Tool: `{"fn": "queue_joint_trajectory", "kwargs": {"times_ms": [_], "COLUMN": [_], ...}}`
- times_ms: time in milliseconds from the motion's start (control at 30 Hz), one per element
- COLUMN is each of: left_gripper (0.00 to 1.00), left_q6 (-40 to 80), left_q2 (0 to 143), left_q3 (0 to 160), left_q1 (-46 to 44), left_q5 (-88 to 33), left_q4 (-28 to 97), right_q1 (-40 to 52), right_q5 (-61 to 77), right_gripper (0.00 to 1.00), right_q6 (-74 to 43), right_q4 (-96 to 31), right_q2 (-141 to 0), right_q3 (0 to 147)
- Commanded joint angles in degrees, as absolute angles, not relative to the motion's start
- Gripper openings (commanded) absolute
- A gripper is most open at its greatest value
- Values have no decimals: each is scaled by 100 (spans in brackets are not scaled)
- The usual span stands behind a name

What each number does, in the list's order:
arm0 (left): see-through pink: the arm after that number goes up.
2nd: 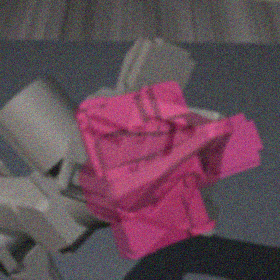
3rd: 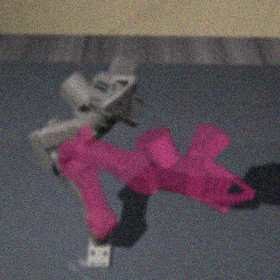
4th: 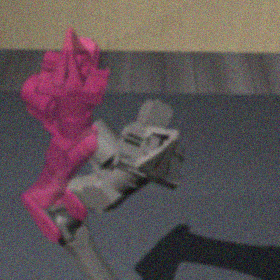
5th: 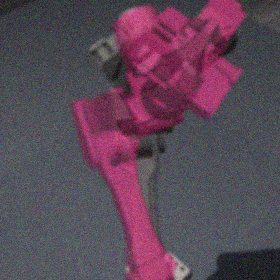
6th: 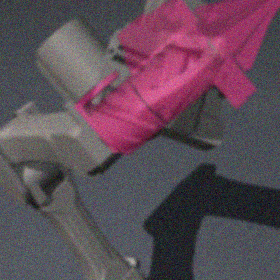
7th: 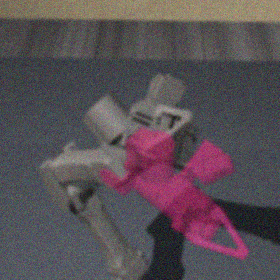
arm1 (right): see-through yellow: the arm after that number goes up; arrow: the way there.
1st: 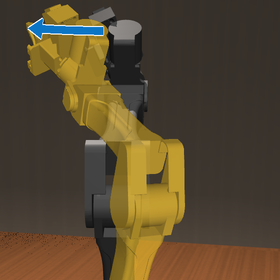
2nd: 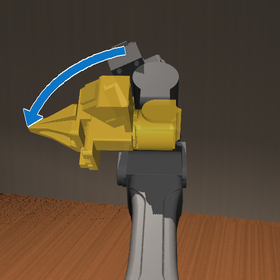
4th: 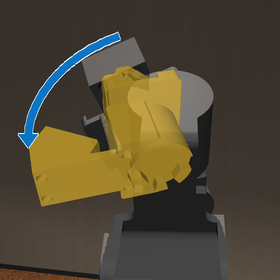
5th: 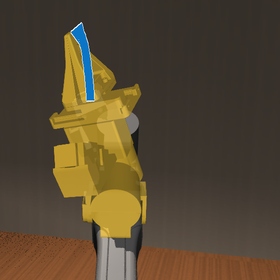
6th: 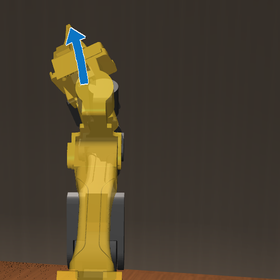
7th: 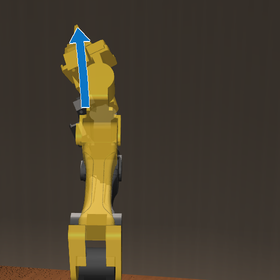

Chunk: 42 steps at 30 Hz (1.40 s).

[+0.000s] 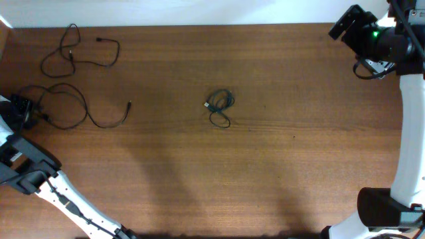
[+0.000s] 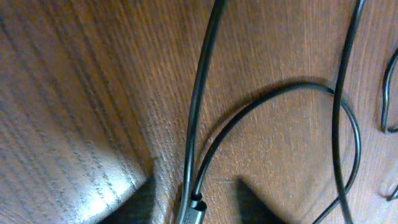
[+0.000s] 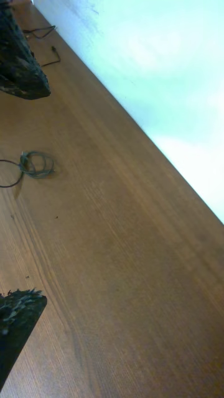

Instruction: Untangle cables

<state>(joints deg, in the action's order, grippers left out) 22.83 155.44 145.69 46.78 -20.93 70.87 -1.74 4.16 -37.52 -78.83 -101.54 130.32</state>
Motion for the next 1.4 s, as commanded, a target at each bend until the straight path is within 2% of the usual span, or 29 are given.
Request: {"fn": "queue_joint_trajectory", "kwargs": {"times_ms": [0, 100, 200, 267, 367, 567, 867, 1067, 1133, 1367], "left_gripper": [89, 99, 99, 99, 99, 99, 99, 99, 99, 99], "left_q6": [2418, 2416, 2418, 2418, 2423, 2241, 1490, 1485, 1490, 1490], "left_q2": [15605, 15598, 15598, 15598, 15596, 15008, 15010, 15032, 15043, 15043], "left_q3": [14536, 14883, 15887, 16759, 18020, 17987, 17871, 17340, 17017, 16245], "left_q1": [4729, 4821, 4845, 4772, 4563, 3288, 1024, 143, -45, -34], "left_q5": [-2014, -1850, -657, -272, -711, -926, -1028, -926, -528, -294], "left_q4": [7113, 7253, 7905, 8335, 8718, 9150, 9673, 9673, 9651, 9290], "right_q1": [-191, -191, -191, -191, -191, -102, 746, 1363, 1509, 1839], "right_q5": [449, 449, 449, 447, 447, 451, 558, 580, 578, 578], "right_gripper": [98, 98, 98, 98, 98, 98, 98, 98, 98, 98], "right_q6": [-3752, -3752, -3752, -3752, -3752, -3747, -3750, -3750, -3750, -3752], "right_q4": [-7865, -7867, -7846, -7819, -7822, -8053, -8294, -8313, -8313, -8031], "right_q2": [-10165, -10165, -10165, -10165, -10165, -10479, -11557, -12457, -12689, -12844], "right_q3": [13067, 13067, 13067, 13067, 13067, 13067, 13063, 13034, 13034, 13028]}}
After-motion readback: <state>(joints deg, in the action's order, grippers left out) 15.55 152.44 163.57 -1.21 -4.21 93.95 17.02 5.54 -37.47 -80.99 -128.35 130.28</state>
